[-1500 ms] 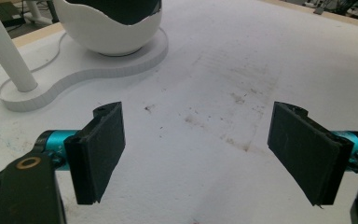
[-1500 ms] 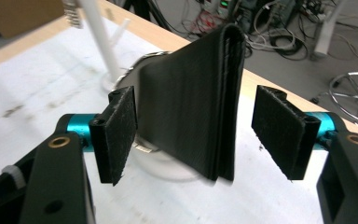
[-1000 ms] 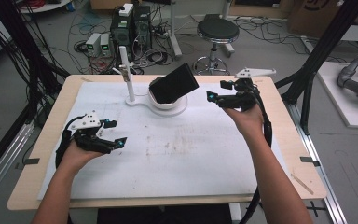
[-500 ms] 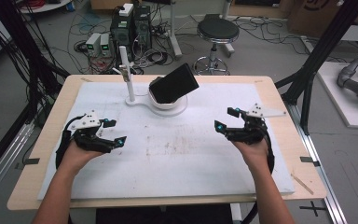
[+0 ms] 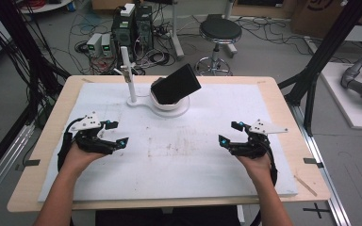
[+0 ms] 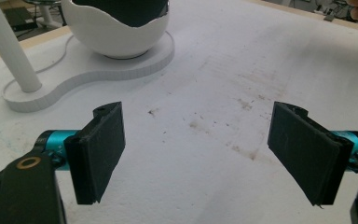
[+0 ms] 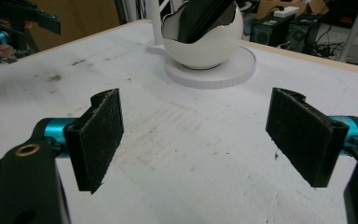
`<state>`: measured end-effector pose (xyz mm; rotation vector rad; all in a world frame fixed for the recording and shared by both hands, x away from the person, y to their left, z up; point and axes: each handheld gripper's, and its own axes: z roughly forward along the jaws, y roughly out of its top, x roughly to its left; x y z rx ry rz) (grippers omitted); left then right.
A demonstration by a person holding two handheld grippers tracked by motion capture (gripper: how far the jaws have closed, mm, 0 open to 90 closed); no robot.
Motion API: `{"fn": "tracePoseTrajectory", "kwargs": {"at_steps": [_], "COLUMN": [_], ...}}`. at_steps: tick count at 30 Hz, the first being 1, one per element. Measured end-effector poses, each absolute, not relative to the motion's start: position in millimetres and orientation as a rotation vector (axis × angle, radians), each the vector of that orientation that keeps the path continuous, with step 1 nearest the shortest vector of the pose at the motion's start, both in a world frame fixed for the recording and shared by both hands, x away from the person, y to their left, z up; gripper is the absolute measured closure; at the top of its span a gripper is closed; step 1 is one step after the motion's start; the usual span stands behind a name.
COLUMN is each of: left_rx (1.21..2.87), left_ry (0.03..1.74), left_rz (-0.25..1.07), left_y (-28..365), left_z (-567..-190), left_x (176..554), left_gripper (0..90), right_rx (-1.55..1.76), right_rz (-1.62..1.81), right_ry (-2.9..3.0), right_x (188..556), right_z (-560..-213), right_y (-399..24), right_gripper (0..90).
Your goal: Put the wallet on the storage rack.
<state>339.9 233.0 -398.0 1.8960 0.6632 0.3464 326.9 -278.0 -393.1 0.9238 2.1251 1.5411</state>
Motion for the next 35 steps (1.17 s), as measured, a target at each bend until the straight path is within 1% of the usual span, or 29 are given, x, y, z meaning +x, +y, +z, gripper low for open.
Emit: {"fn": "tracePoseTrajectory", "kwargs": {"at_steps": [10, 14, 30, 35], "left_rx": [1.912, 1.889, 1.863, 1.878], "left_ry": [0.653, 0.65, 0.685, 0.684], "left_rz": [0.313, 0.309, 0.322, 0.324], "left_y": [225.9, 226.9, 234.3, 234.2], "left_z": [-406.1, -405.0, -405.0, -405.1], "left_x": [341.9, 342.7, 344.8, 344.7], "left_gripper": [19.0, 19.0, 19.0, 19.0], "right_rx": [0.953, 0.961, 0.974, 0.975], "right_rz": [1.522, 1.514, 1.515, 1.517], "right_ry": [2.115, 2.098, 2.089, 2.091], "right_x": [329.6, 328.8, 332.1, 333.2], "right_z": [-395.8, -395.3, -396.5, -396.9], "right_y": [-285.0, -285.3, -281.8, -282.2], "right_gripper": [19.4, 19.4, 19.4, 19.4]}}
